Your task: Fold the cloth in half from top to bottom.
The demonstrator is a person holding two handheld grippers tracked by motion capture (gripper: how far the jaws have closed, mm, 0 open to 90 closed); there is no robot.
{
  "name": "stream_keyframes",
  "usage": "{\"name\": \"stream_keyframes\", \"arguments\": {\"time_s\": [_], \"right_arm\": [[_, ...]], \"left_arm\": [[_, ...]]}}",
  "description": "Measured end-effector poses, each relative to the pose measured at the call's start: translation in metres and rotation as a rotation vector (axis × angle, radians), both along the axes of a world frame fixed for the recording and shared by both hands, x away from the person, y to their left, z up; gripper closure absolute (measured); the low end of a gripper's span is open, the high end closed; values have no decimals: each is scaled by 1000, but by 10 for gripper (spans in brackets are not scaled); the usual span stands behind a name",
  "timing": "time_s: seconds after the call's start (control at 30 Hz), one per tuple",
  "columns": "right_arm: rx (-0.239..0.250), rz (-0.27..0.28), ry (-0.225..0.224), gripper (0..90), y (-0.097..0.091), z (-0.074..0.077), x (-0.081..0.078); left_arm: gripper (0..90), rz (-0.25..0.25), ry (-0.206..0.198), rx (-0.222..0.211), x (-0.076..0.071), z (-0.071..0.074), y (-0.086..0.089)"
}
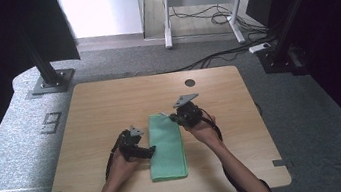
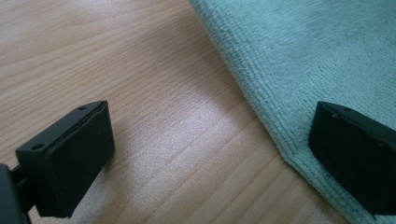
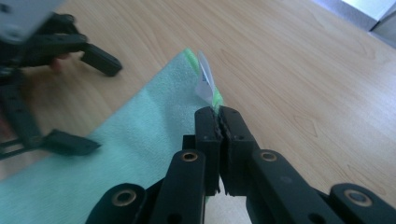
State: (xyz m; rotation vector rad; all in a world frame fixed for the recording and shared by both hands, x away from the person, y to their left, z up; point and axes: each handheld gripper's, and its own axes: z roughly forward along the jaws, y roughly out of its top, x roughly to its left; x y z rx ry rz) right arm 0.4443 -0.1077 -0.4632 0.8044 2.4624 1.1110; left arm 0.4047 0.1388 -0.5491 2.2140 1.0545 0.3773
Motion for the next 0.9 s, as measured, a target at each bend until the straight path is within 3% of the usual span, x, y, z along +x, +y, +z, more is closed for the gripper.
{"name": "stream_keyframes", "arguments": {"time_s": [0.23, 0.57, 0.7, 0.9], "right_arm": [[20, 58, -34, 859, -5, 13, -32], [49, 111, -37, 860, -14, 12, -76], [63, 122, -12, 860, -19, 3, -90], [76, 118, 55, 859, -26, -24, -106]], "left_arm": [[2, 6, -1, 1, 0, 0, 0], [0, 5, -2, 2, 0, 0, 0], [0, 4, -1, 3, 0, 0, 0], [0, 5, -1, 3, 0, 0, 0]]}}
